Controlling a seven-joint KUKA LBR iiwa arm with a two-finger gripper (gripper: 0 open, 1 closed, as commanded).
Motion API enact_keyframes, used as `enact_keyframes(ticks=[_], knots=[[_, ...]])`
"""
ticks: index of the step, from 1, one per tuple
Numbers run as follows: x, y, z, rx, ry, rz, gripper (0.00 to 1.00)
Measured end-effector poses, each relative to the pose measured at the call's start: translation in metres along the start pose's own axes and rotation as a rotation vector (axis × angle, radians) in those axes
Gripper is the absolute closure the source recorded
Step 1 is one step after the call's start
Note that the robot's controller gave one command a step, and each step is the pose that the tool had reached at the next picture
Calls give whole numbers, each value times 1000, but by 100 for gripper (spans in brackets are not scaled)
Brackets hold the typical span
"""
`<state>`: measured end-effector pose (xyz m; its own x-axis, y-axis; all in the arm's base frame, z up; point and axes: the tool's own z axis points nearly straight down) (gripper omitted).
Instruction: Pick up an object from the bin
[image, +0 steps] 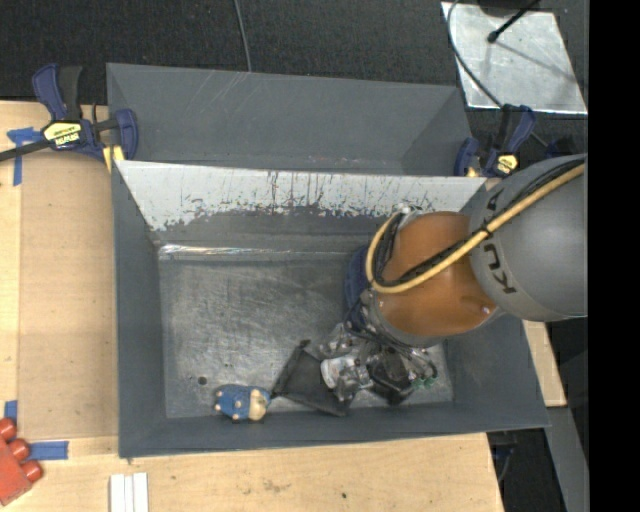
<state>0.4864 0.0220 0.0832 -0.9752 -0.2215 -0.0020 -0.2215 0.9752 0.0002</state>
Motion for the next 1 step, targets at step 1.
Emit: enact_keyframes(ticks=[1], knots=[[-3, -11, -167, 3, -10, -6, 100]])
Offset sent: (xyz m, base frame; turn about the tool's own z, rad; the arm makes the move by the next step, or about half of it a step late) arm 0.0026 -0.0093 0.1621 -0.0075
